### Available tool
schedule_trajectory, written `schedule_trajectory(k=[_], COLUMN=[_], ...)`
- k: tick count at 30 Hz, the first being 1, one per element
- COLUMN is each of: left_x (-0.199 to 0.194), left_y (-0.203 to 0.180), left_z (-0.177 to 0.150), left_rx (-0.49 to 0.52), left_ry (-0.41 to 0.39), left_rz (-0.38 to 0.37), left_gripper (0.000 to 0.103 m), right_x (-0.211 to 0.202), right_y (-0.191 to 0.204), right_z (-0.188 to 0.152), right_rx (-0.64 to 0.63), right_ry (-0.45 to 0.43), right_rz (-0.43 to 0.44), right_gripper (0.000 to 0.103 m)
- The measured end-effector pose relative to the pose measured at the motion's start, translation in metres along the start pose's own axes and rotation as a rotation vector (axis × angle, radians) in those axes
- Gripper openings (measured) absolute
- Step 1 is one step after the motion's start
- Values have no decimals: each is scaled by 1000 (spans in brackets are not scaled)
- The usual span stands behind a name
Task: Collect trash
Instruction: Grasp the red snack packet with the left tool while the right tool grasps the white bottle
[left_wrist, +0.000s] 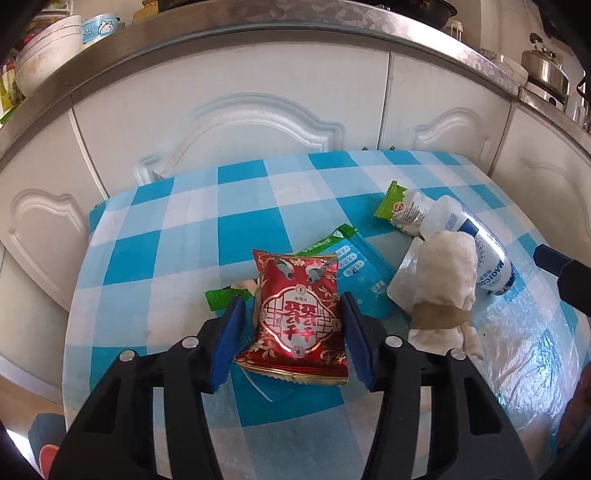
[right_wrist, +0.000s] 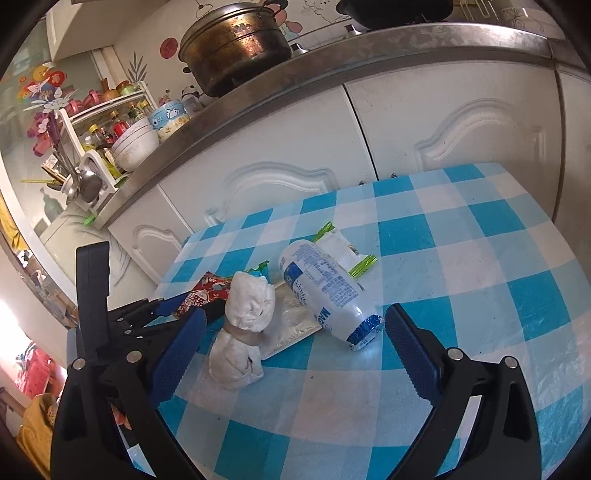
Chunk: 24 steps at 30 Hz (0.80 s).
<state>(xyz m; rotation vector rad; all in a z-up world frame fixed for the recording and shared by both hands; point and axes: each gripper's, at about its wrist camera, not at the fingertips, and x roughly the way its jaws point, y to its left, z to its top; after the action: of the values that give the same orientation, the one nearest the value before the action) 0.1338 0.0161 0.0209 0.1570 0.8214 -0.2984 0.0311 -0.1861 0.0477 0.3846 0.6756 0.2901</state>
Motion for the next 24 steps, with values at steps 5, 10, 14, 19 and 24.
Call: schedule_trajectory(k=[5, 10, 14, 19, 24], left_x=[0, 0, -1, -3, -5], left_y=[2, 2, 2, 3, 4], left_z=[0, 0, 0, -1, -2], left_rx=[-23, -25, -32, -47, -54], left_ry=[2, 1, 0, -7, -14], left_rz=[-16, -18, -22, -24, -20], left_gripper=[51, 51, 51, 50, 50], right_x=[15, 38, 49, 53, 48], right_y=[-8, -17, -16, -15, -10], right_z=[9, 14, 12, 8, 3], right_rx=[-34, -47, -58, -67, -100], right_ry=[19, 89, 121, 142, 127], right_rz=[-53, -77, -75, -108, -127], right_gripper=[93, 71, 71, 54, 48])
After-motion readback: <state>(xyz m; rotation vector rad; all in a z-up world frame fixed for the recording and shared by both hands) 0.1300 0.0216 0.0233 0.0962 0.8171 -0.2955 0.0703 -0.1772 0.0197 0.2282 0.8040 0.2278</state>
